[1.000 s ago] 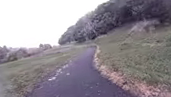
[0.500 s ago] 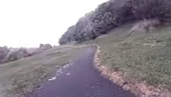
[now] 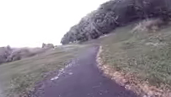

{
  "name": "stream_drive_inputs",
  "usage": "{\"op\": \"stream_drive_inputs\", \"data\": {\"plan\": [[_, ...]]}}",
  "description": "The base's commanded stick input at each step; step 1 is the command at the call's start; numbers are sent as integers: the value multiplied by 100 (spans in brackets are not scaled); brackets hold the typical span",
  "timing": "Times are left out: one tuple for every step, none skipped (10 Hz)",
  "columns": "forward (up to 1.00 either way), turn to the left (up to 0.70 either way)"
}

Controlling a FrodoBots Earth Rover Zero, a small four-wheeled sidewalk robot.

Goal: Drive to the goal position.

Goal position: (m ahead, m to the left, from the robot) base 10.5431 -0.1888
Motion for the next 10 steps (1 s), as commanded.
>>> {"op": "stream_drive_inputs", "data": {"plan": [[0,45],[0,45],[0,45],[0,45],[0,45],[0,45],[0,45],[0,45],[0,45],[0,26]]}}
